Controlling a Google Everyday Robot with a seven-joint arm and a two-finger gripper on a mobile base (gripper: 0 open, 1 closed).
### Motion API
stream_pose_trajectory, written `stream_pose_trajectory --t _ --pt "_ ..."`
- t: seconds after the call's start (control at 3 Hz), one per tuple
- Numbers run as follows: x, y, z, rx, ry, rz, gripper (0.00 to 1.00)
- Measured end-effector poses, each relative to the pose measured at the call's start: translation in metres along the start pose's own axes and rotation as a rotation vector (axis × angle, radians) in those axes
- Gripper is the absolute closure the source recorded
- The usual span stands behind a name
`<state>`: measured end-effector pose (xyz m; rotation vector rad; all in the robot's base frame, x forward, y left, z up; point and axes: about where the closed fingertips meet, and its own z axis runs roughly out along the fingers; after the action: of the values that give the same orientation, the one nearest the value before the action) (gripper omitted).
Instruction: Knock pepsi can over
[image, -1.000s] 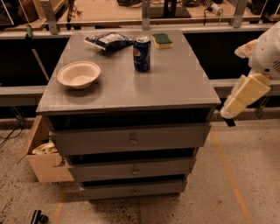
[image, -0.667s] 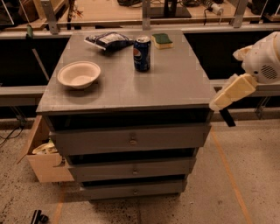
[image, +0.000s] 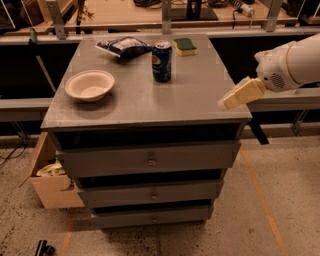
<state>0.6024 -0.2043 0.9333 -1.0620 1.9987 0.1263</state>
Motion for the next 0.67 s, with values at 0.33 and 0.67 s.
stream_pose_trajectory --t 0.33,0.67 --pt "0.000 0.000 0.000 0.000 0.000 0.000 0.00" --pt "-0.011 0.003 0.018 0.009 -0.045 0.028 0.00"
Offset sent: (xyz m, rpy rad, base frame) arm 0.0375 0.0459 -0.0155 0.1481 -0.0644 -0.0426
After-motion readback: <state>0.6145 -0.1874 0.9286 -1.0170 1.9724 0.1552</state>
